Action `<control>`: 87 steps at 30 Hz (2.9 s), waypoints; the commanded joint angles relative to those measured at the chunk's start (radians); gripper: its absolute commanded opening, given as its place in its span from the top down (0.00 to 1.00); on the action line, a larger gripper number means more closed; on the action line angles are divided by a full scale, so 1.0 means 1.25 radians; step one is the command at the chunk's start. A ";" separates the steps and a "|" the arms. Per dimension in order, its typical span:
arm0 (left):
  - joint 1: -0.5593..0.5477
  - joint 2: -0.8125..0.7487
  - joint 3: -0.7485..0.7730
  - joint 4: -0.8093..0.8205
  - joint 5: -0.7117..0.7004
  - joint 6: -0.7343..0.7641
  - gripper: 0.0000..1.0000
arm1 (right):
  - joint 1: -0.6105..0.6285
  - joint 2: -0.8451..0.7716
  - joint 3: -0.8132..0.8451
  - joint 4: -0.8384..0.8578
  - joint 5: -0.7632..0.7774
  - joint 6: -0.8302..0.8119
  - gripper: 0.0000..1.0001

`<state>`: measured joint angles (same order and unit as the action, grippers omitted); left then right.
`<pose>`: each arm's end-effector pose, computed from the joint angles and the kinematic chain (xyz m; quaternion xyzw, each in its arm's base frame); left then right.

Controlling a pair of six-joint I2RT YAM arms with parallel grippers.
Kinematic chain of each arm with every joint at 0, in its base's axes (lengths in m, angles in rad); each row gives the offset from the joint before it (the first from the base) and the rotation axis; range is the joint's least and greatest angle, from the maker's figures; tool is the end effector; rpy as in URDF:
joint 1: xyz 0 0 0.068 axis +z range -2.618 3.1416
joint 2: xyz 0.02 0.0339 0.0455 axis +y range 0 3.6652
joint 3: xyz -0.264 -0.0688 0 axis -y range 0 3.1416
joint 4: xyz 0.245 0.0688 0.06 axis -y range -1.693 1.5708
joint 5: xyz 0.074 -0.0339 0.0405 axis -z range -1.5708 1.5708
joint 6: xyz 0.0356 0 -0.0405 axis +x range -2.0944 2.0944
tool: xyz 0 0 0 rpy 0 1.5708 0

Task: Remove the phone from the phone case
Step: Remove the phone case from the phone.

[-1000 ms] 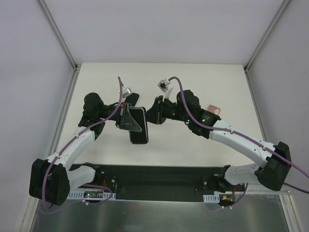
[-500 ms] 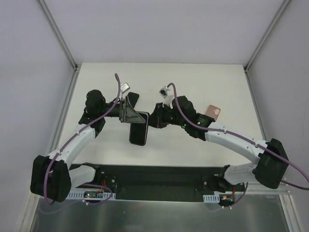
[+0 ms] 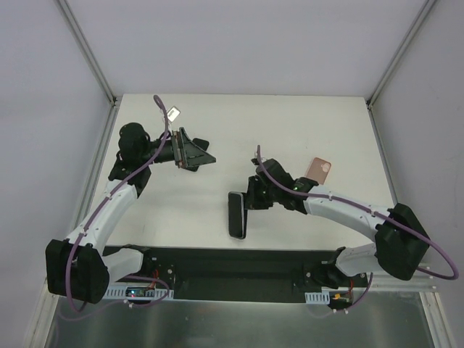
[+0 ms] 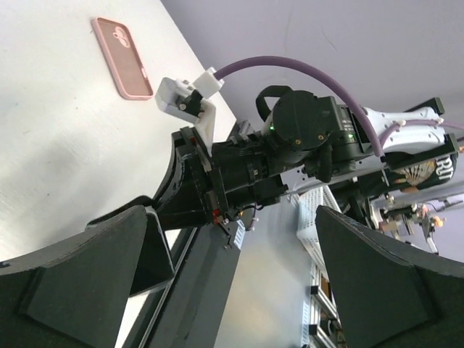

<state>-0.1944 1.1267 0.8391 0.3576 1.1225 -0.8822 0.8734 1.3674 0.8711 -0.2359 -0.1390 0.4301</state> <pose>0.2369 -0.0793 0.3462 0.1719 0.6748 -0.6291 0.3456 0.1837 0.2269 0.2351 -0.2279 0.8827 0.2968 0.2844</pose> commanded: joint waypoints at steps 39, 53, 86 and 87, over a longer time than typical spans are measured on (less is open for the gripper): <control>-0.391 0.116 -0.020 -0.295 -0.708 0.092 0.08 | 0.006 0.083 0.193 -0.202 0.186 0.141 0.99; -0.399 0.260 0.175 -0.495 -0.675 0.036 0.18 | 0.029 0.069 0.182 -0.187 0.233 0.079 0.98; -0.453 0.372 0.255 -0.616 -0.781 0.113 0.46 | 0.067 0.087 0.243 -0.254 0.338 0.051 0.98; -0.453 0.375 0.254 -0.615 -0.783 0.112 0.47 | 0.067 0.084 0.243 -0.254 0.341 0.055 0.99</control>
<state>-0.7532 1.5692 1.1473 -0.3508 0.2005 -0.7761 0.9482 1.4956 1.1080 -0.5663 0.2459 0.5114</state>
